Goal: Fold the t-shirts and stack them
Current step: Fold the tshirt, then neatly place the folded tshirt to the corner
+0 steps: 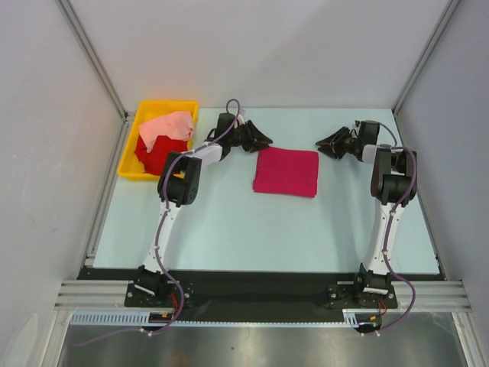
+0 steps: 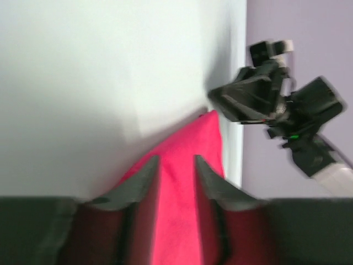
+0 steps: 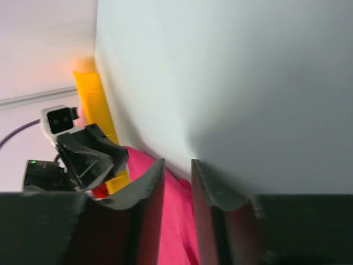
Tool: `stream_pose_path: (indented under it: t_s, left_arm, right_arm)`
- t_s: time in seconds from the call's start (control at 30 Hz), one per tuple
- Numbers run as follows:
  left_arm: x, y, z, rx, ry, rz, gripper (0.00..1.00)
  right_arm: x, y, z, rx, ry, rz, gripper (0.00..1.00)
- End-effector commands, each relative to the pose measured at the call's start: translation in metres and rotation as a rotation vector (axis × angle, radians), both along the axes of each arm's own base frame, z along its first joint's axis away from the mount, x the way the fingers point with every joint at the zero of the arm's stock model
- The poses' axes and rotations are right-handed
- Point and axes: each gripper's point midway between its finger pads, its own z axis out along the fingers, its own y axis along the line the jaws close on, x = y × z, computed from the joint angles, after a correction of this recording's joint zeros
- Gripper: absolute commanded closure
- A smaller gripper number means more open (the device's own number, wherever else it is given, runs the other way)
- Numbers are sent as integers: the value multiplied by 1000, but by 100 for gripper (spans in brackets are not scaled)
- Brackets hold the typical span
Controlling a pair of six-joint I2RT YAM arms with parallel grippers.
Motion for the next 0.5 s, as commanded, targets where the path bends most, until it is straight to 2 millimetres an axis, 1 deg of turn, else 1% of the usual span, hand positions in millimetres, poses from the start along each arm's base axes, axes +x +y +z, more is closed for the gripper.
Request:
stream_pose_path:
  t_s: [0.0,0.03,0.07,0.1,0.13,0.17,0.2,0.23,0.27,0.3,0.33,0.37,0.4,0.43,0.47]
  left_arm:
    - [11,13,64,8,-116,-6,57]
    - [6,14,78,23,-134,-18,54]
    - [-4,17,105,39,-169,-38,52]
    - [-19,16,106,43,-157,-65,50]
    - [-30,17,117,42,-170,-83,48]
    - [-46,21,145,57,-205,-102,48]
    - [-63,24,136,85,-168,-116,48]
    - [-76,27,139,98,-163,-126,48]
    - [-91,31,146,112,-174,-137,48]
    - [-116,40,157,122,-178,-141,48]
    - [-129,45,166,135,-198,-136,48]
    - [-145,52,164,169,-199,-152,48]
    - [-168,63,176,183,-216,-152,48]
    - [-182,72,172,227,-217,-163,48]
    - [-193,80,173,252,-219,-164,48]
  right_arm:
    - [-17,-33,35,-267,11,51,62]
    - [-15,-38,57,-308,-26,58,46]
    - [-18,-39,60,-338,-29,80,37]
    - [-29,-46,51,-413,0,128,28]
    - [-31,-48,52,-438,2,148,13]
    - [-40,-44,42,-412,25,193,6]
    - [-44,-44,35,-404,26,225,1]
    - [-48,-41,30,-389,28,254,0]
    - [-54,-36,20,-368,46,283,0]
    - [-56,-34,15,-370,48,300,0]
    - [-59,-30,11,-391,27,334,0]
    - [-64,-21,6,-396,28,368,0]
    - [-67,-17,1,-412,24,392,3]
    - [-70,-16,-4,-432,23,415,4]
    - [-74,-10,-8,-425,31,434,5]
